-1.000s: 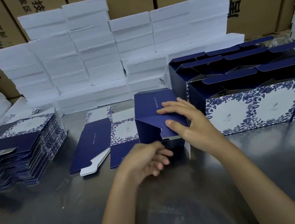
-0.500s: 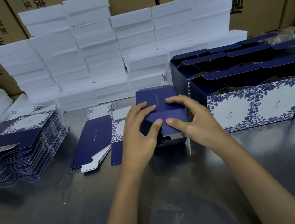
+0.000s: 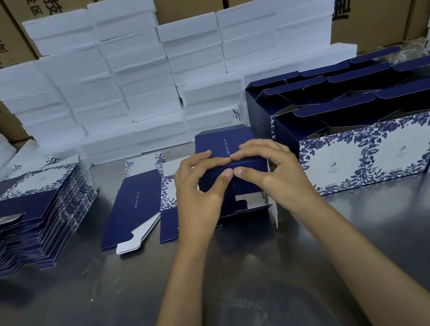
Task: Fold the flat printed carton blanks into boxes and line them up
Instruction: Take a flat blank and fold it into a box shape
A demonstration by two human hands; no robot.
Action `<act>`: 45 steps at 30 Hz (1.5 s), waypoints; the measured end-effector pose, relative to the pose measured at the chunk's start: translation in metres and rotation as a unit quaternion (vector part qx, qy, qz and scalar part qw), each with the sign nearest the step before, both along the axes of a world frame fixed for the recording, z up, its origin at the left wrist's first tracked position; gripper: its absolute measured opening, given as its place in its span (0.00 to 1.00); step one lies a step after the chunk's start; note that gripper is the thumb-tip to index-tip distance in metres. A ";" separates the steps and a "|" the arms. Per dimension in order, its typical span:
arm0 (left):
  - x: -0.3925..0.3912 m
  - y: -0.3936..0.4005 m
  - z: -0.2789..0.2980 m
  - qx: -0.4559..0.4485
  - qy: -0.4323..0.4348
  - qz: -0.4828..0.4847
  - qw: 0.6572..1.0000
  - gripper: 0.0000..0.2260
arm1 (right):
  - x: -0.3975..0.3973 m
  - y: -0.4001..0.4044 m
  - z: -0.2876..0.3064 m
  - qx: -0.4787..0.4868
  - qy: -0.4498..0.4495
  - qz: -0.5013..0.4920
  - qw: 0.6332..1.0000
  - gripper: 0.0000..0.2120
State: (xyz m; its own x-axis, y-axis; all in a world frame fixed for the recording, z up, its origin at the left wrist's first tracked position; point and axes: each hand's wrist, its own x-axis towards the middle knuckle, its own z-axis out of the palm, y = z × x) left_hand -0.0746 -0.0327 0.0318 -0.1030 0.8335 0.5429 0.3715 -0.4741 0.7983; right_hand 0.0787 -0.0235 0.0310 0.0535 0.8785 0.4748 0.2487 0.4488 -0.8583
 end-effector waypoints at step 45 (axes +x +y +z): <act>-0.018 -0.004 -0.012 0.002 0.204 -0.043 0.978 0.19 | 0.012 -0.004 -0.015 -0.181 0.198 0.062 0.961 0.21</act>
State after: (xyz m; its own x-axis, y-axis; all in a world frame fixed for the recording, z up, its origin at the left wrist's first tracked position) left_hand -0.0923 -0.0367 0.0200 0.1924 0.8270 0.5283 0.6172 -0.5205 0.5900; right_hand 0.0912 -0.0273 0.0157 0.0518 0.9936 0.1000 -0.1646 0.1073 -0.9805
